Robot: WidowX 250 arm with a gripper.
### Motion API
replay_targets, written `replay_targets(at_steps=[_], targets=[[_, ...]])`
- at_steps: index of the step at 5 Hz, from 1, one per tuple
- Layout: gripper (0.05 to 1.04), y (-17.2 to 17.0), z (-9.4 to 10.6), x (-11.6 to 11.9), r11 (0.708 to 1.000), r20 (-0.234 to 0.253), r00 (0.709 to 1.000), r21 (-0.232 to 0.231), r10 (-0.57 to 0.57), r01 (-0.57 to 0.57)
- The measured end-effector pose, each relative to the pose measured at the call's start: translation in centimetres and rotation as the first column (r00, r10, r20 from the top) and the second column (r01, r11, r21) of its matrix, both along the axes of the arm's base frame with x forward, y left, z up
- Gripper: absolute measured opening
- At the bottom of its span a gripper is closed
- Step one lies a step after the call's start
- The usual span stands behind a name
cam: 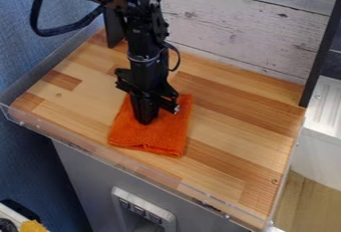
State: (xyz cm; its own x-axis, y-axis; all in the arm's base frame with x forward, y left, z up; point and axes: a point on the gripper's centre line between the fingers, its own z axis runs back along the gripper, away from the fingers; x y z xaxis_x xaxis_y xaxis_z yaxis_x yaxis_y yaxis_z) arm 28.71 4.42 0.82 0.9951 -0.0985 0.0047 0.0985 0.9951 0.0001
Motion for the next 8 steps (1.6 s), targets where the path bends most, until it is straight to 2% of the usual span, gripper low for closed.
replay_targets(at_steps=[2, 3, 4, 5, 6, 8], targets=[[0.083, 0.2, 0.1, 1.1, 0.998, -0.011, 0.998, 0.002, 0.067, -0.067], [0.237, -0.2, 0.3, 1.0, 0.996, -0.037, 0.995, 0.005, 0.094, -0.093], [0.494, -0.2, 1.2, 1.1, 0.994, -0.074, 0.992, 0.003, 0.107, -0.107], [0.796, 0.3, 3.1, 1.9, 0.996, -0.060, 0.994, 0.000, 0.092, -0.092], [0.999, 1.8, 4.6, 2.2, 0.994, -0.044, 0.993, -0.005, 0.108, -0.108], [0.999, 4.4, 7.1, 2.7, 0.993, 0.001, 0.994, -0.008, 0.114, -0.114]])
